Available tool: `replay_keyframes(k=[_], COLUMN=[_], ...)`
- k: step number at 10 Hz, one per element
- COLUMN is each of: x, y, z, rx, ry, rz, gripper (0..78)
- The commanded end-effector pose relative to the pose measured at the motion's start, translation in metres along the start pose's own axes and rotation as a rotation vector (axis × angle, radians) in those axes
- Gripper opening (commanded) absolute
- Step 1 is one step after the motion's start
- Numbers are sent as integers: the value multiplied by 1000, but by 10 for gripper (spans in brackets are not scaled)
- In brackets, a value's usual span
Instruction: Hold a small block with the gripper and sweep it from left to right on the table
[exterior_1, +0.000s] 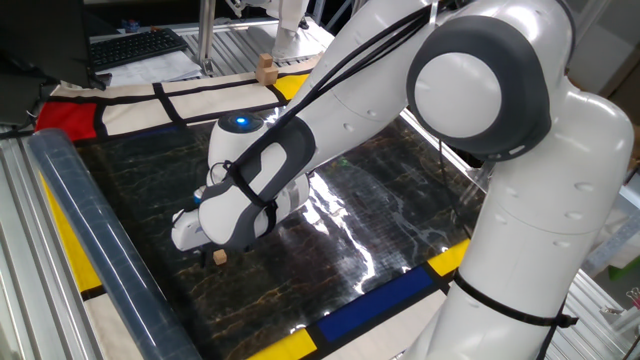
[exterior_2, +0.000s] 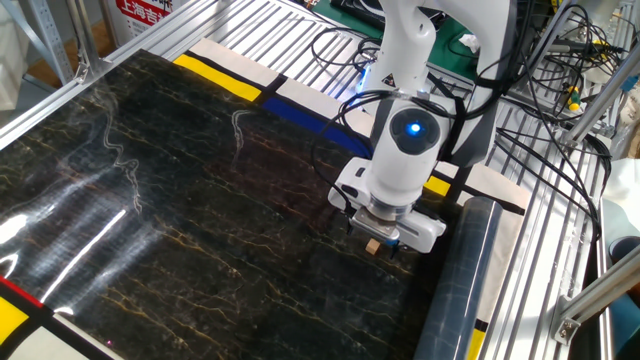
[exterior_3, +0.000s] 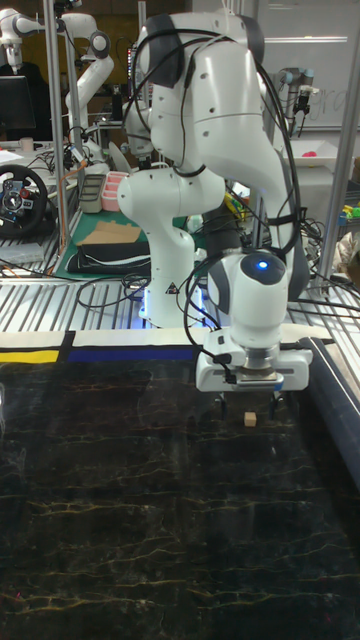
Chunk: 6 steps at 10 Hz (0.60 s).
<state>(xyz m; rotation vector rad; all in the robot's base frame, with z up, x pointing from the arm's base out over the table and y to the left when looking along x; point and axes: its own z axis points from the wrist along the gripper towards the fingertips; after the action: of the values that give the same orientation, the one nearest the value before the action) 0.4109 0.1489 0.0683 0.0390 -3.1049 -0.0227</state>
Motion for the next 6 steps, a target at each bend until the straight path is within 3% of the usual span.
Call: replay_keyframes(k=[1, 3, 4, 5, 6], x=[2, 0, -4, -6, -7], y=[-5, -14, -30, -42, -45], z=[-15, -36, -64, -81, -85], rx=[-9, -8, -14, -10, -9], ry=[-3, 6, 7, 6, 7], rz=[14, 14, 26, 29, 23], gripper=[775, 775, 775, 775, 775])
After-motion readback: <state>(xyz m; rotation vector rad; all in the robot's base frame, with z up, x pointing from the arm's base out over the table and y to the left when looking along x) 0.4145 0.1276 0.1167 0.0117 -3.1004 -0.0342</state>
